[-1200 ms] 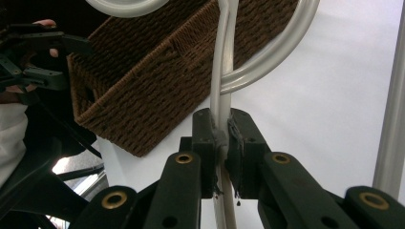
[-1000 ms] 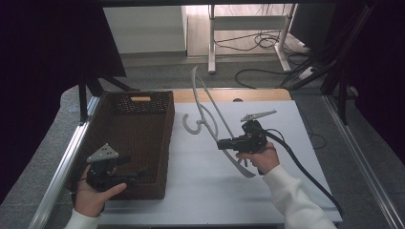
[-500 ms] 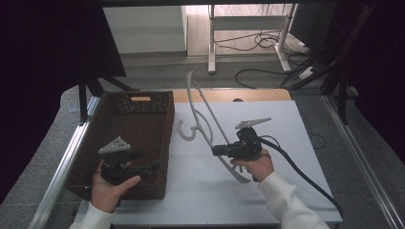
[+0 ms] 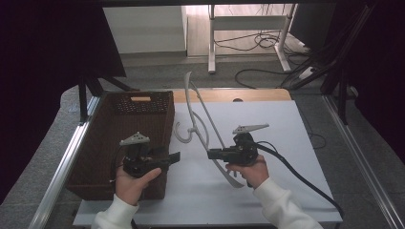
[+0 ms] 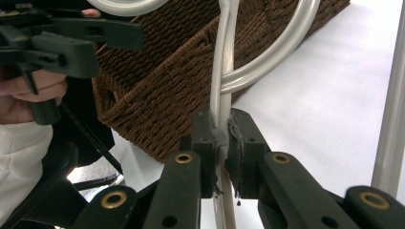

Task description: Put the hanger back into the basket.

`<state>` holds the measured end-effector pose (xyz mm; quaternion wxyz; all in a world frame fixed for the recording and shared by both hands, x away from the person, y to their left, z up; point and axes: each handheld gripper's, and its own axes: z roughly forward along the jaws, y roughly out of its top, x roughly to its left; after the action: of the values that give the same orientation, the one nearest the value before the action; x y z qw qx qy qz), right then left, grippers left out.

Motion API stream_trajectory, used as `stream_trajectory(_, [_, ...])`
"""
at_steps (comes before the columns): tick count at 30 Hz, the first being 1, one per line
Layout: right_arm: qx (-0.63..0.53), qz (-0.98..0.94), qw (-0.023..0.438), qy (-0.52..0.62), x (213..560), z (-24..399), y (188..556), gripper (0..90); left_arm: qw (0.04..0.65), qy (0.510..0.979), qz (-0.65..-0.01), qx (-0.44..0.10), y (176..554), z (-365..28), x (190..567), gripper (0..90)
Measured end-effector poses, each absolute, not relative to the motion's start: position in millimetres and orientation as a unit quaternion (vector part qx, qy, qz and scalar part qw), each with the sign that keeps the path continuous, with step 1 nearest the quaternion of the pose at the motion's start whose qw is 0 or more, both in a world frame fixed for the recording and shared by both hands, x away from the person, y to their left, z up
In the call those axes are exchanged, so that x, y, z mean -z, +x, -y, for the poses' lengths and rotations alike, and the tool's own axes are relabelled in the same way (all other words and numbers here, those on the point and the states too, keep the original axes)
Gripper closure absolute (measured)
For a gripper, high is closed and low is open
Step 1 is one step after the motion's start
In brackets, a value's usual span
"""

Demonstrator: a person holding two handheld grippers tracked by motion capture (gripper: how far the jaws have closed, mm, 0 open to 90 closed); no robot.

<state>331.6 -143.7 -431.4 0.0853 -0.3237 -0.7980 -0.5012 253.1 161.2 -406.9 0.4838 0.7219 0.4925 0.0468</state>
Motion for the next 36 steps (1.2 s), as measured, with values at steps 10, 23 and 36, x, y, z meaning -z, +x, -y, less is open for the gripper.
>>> stream_trajectory(10, [0.522, 0.783, 0.100, -0.323, 432, 140, 322, 81.9, 0.506, 0.706, -0.494, -0.030, 267, -137, 411, 29.6])
stream_trajectory(23, [0.541, 0.767, 0.110, -0.328, 435, 135, 314, 81.9, 0.532, 0.689, -0.491, -0.027, 277, -122, 418, 37.1])
stream_trajectory(36, [0.546, 0.767, 0.105, -0.321, 440, 130, 311, 81.9, 0.558, 0.661, -0.502, 0.023, 293, -117, 427, 48.7])
